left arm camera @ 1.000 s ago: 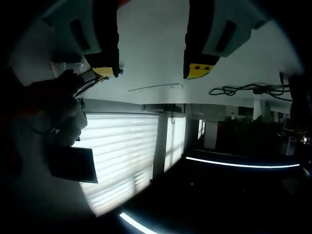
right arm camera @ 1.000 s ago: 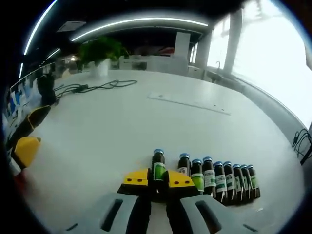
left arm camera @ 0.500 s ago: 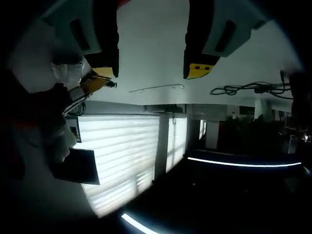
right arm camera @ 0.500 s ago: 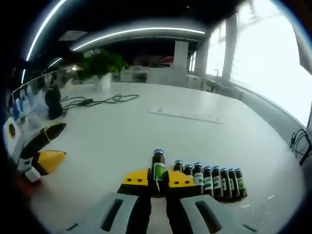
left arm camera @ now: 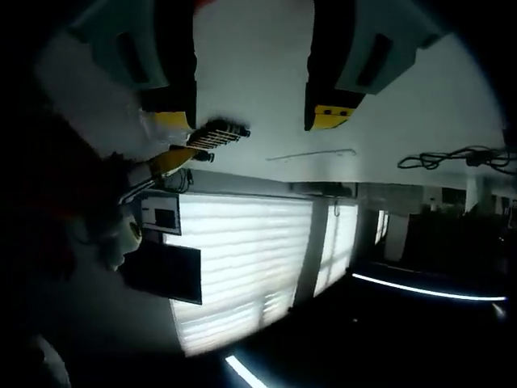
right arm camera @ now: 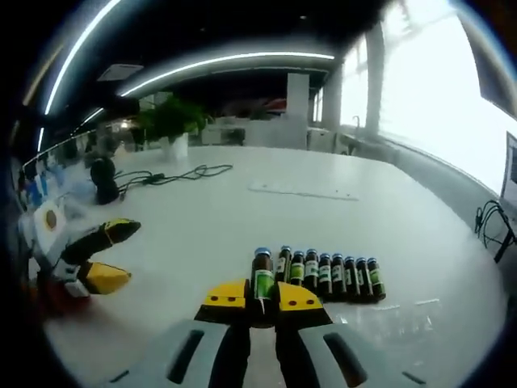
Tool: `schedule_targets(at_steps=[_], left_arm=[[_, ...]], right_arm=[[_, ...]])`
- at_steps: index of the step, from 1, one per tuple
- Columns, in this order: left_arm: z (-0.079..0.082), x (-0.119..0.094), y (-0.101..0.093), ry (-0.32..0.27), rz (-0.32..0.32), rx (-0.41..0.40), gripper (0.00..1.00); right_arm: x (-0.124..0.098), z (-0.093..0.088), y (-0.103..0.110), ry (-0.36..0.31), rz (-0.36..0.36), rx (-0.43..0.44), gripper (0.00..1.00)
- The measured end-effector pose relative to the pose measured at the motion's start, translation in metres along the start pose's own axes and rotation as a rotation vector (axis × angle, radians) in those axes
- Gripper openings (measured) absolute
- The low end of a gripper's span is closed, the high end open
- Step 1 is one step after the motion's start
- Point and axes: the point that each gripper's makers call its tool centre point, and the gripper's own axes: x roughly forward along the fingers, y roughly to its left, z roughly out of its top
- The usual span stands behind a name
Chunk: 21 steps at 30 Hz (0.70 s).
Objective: Grip medicine bottles put into box
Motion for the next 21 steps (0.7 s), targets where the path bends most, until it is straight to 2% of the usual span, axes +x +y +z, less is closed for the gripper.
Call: schedule_targets(at_steps=[2, 5, 17, 21], left_arm=[[-0.002, -0.003, -0.011, 0.015, -0.053, 0.008, 0.46], [-0.004, -0.008, -0.022, 0.027, -0.097, 0.018, 0.46], [-0.008, -0.009, -0.045, 0.044, -0.208, 0.037, 0.45], [-0.009, -0.009, -0.049, 0.047, -0.227, 0.05, 0.44]], right_arm=[[-0.004, -0.006, 0.002, 0.008, 0.013, 0.008, 0.07], [-0.011, -0.018, 0.006, 0.026, 0.03, -0.003, 0.07], [-0.017, -0.044, 0.015, 0.075, 0.067, -0.025, 0.07], [-0.014, -0.05, 0.015, 0.083, 0.064, -0.034, 0.07]])
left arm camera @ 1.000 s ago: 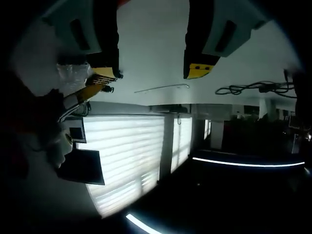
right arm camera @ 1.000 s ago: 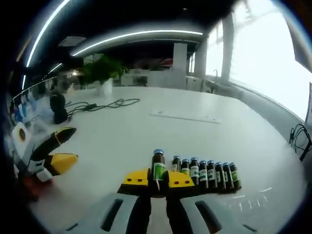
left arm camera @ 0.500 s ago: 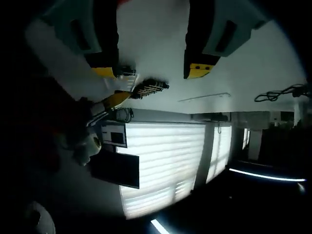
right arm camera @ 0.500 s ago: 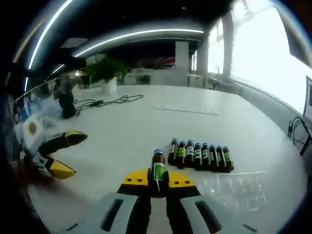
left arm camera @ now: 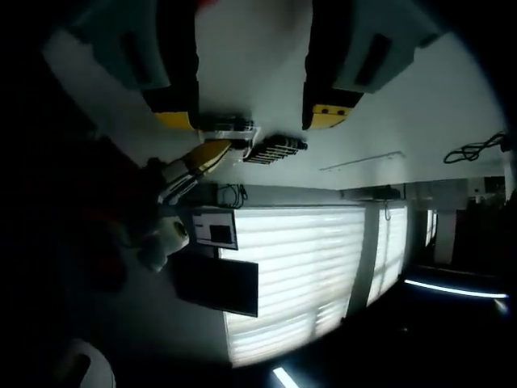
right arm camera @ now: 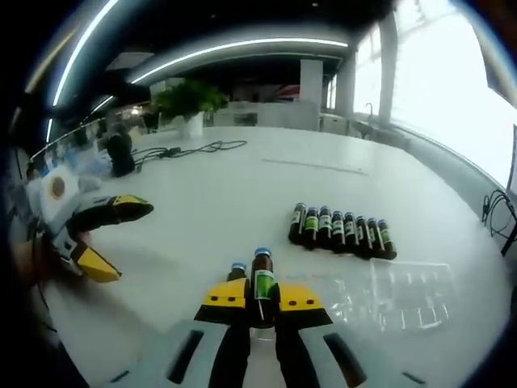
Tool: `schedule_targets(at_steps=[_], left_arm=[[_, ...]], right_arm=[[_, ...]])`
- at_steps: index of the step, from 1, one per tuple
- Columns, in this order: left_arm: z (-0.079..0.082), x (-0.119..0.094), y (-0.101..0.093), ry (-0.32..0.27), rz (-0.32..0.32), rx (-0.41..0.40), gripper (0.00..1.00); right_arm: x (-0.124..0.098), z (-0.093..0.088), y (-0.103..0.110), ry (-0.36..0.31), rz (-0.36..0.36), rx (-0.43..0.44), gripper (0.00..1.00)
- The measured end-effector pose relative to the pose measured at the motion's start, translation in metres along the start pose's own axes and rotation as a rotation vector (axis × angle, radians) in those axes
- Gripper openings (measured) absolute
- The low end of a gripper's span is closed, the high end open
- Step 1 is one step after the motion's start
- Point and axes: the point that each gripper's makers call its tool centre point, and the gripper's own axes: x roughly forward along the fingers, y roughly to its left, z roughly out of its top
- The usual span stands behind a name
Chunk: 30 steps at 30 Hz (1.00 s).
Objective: Grip medicine bottles put into box
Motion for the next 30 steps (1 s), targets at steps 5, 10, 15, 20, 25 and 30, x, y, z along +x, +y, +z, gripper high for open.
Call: schedule_targets(at_steps=[5, 10, 15, 20, 25, 30], left_arm=[[0.001, -0.001, 0.002, -0.01, 0.007, 0.0, 0.42], [0.006, -0.002, 0.009, -0.035, 0.028, 0.0, 0.49], [0.005, -0.002, 0.009, -0.028, 0.032, 0.003, 0.5], [0.001, -0.001, 0.007, -0.008, 0.024, 0.024, 0.5], [-0.001, 0.0, 0.001, 0.0, -0.009, 0.032, 0.49], [0.001, -0.001, 0.006, -0.01, 0.01, 0.021, 0.48]], right_arm=[[0.002, -0.006, 0.0, 0.013, -0.006, 0.004, 0.07], [0.003, -0.009, 0.0, 0.021, 0.0, -0.006, 0.08], [-0.001, 0.001, 0.0, -0.016, 0.01, 0.013, 0.07], [-0.004, 0.009, -0.004, -0.032, 0.005, 0.028, 0.06], [-0.003, 0.004, -0.008, -0.005, -0.012, 0.035, 0.0], [-0.001, 0.001, 0.002, 0.0, -0.01, -0.004, 0.0]])
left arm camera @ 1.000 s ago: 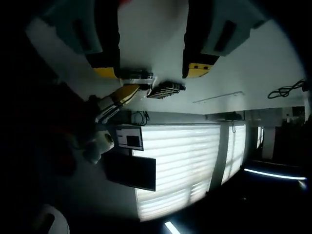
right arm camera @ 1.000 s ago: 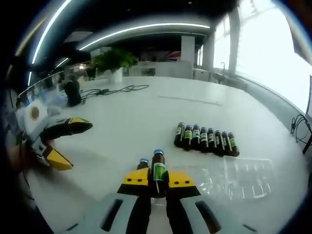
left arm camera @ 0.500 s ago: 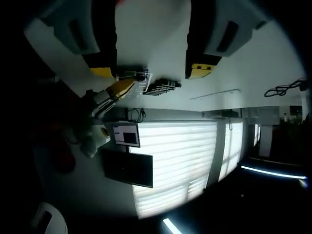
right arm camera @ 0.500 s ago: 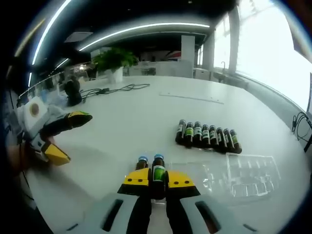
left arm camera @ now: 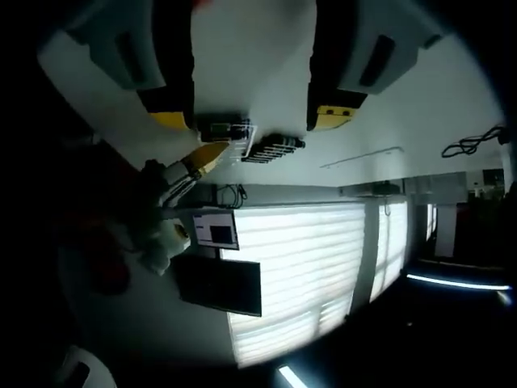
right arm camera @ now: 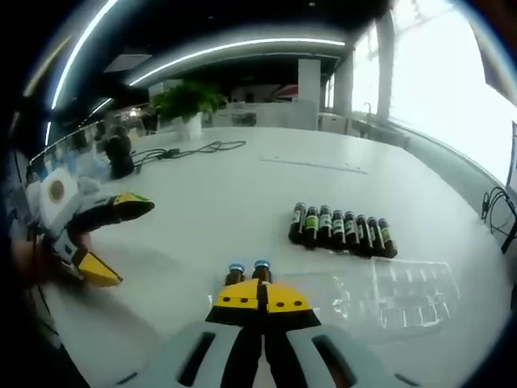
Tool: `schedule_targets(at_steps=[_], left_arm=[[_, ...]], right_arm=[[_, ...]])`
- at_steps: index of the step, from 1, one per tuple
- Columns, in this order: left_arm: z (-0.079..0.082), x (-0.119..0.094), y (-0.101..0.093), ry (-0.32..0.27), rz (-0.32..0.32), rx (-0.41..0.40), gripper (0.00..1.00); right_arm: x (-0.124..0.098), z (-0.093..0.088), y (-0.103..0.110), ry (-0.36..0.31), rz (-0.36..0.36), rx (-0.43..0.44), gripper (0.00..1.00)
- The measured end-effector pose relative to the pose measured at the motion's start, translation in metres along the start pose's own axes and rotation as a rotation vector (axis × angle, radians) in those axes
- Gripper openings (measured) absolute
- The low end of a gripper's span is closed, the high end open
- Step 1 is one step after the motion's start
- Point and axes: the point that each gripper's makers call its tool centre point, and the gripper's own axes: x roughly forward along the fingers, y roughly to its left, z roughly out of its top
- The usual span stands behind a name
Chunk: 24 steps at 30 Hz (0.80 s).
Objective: Grip medicine bottles put into box
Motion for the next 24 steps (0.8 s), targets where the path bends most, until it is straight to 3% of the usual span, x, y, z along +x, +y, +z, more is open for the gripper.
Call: schedule_targets(at_steps=[6, 12, 17, 18, 19, 24], left_arm=[[0.003, -0.004, 0.012, -0.02, 0.057, -0.03, 0.49], [0.002, -0.001, 0.009, -0.012, 0.043, -0.027, 0.49], [0.004, -0.003, 0.012, -0.022, 0.053, -0.038, 0.49], [0.004, -0.003, 0.012, -0.025, 0.054, -0.041, 0.49], [0.004, -0.003, 0.013, -0.026, 0.055, -0.043, 0.49], [0.004, -0.003, 0.012, -0.025, 0.052, -0.043, 0.49]], right_arm=[[0.0, -0.001, -0.002, -0.011, -0.006, 0.004, 0.0], [0.0, -0.002, -0.004, -0.014, 0.005, 0.022, 0.0], [0.002, -0.001, -0.002, -0.012, -0.006, -0.02, 0.0], [0.002, -0.009, -0.002, 0.033, -0.009, -0.03, 0.0], [0.003, -0.003, -0.001, -0.009, -0.004, -0.035, 0.0], [0.002, 0.001, 0.001, -0.023, -0.019, -0.049, 0.0]])
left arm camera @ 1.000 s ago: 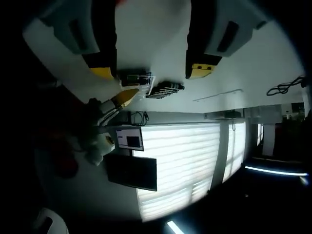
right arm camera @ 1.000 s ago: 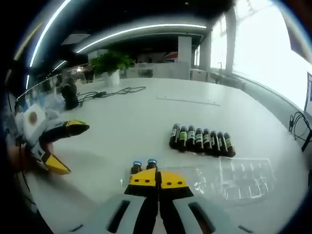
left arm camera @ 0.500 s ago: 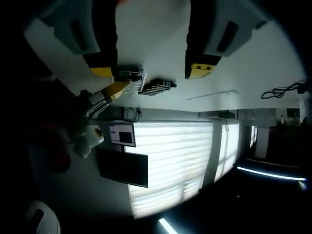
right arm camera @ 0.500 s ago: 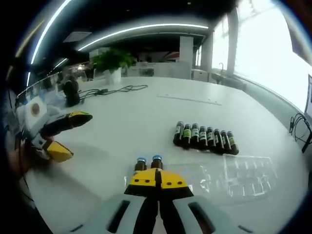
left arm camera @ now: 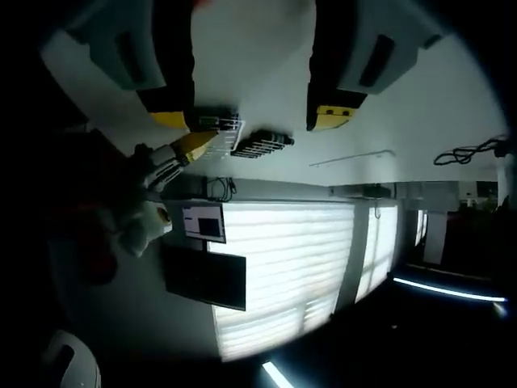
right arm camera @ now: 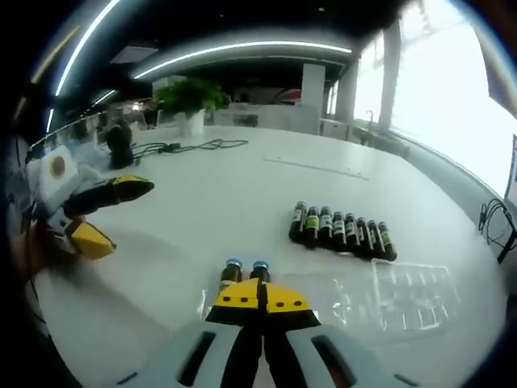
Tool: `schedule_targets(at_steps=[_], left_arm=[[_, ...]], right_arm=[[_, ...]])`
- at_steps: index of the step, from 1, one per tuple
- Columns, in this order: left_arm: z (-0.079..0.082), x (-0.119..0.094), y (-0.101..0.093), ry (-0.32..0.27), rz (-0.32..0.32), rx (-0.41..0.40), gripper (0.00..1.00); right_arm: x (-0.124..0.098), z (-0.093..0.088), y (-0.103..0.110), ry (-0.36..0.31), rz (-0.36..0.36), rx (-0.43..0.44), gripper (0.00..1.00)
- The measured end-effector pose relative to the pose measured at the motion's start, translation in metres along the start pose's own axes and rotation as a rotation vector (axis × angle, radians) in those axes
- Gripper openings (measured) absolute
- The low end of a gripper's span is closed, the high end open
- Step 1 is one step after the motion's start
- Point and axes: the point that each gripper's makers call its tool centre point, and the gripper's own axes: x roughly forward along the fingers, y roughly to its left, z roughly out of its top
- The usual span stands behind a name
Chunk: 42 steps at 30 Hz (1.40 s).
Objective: Grip medicine bottles put into box
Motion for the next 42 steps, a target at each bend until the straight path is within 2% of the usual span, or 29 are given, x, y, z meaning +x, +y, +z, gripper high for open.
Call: schedule_targets(at_steps=[6, 7, 8, 9, 11, 15, 16, 18, 22, 24, 26, 42], left_arm=[[0.001, -0.001, 0.002, -0.006, 0.004, -0.011, 0.49], [0.001, -0.001, 0.002, -0.007, 0.005, -0.013, 0.49], [0.001, -0.001, 0.002, -0.006, 0.005, -0.012, 0.49], [0.001, -0.001, 0.001, -0.006, 0.005, -0.011, 0.49], [0.001, -0.001, 0.001, -0.005, 0.005, -0.009, 0.49], [0.002, -0.001, 0.001, -0.007, 0.007, -0.011, 0.49], [0.002, -0.001, 0.001, -0.007, 0.007, -0.012, 0.49], [0.002, -0.001, 0.001, -0.006, 0.006, -0.011, 0.49], [0.001, -0.001, 0.001, -0.005, 0.008, -0.01, 0.49], [0.002, -0.001, 0.002, -0.006, 0.008, -0.011, 0.49], [0.002, -0.001, 0.002, -0.006, 0.009, -0.011, 0.49], [0.003, -0.002, 0.001, -0.015, 0.005, -0.012, 0.49]], right_arm=[[0.0, -0.001, 0.0, 0.012, 0.009, 0.01, 0.0], [-0.001, -0.002, 0.0, 0.006, 0.009, 0.014, 0.0], [0.0, 0.003, -0.001, -0.031, -0.001, 0.013, 0.0], [-0.003, -0.004, 0.002, -0.008, 0.003, 0.014, 0.0], [0.001, -0.008, -0.001, -0.019, -0.001, 0.006, 0.0], [0.003, -0.005, -0.004, 0.006, 0.006, 0.012, 0.0], [0.002, -0.005, -0.008, 0.012, -0.014, 0.032, 0.0], [0.001, 0.001, -0.008, -0.019, -0.007, 0.053, 0.0], [0.0, 0.006, -0.009, -0.028, -0.005, 0.071, 0.0], [0.003, 0.012, -0.012, -0.041, 0.002, 0.068, 0.05], [0.005, 0.018, -0.014, -0.05, 0.015, 0.09, 0.06], [0.033, 0.054, -0.023, -0.061, -0.017, 0.044, 0.09]])
